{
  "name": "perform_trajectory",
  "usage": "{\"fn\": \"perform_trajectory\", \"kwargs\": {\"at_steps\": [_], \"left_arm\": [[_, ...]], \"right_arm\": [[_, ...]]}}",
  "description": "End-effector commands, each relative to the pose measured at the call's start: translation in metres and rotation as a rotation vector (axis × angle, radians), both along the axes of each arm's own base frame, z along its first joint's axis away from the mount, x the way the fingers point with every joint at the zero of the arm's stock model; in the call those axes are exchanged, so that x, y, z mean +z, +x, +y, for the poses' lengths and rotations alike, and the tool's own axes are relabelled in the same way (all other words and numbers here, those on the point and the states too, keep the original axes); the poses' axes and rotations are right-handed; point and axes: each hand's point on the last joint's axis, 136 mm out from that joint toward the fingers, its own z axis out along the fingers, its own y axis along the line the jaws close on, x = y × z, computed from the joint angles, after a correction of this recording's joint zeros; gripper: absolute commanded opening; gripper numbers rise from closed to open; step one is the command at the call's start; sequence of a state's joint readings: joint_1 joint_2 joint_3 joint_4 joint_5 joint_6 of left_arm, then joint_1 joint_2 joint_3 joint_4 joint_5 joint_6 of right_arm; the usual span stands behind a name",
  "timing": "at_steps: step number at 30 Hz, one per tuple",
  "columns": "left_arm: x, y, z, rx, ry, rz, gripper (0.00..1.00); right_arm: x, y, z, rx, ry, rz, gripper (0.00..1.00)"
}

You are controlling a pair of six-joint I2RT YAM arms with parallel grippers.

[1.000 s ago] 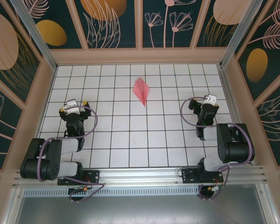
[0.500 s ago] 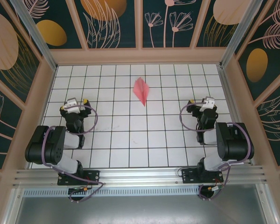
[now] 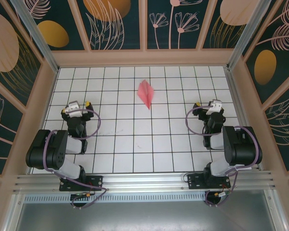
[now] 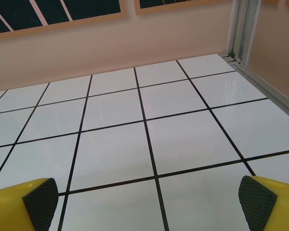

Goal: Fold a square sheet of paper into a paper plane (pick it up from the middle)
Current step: Reset both arms

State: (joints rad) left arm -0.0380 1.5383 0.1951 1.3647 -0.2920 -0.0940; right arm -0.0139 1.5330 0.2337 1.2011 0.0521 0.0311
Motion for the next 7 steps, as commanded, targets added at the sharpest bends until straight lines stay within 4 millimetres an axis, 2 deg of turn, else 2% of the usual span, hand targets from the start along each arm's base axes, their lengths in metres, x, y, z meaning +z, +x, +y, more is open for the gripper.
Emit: {"fn": "perform_trajectory", "kwargs": {"at_steps": [1,7], "left_arm": [[0.0056,0.0025,0.0015,0.004,-0.006,-0.025,0.99],[0.0062,0.0015,0.0019,0.005,-0.005,-0.028,0.99]], "right_arm": [[0.0081,0.0013,0.0000,0.012,-0.008,-0.039,0.99],[0.0084,0.0010,0.0000,0.012,-0.009,-0.041,0.99]]}}
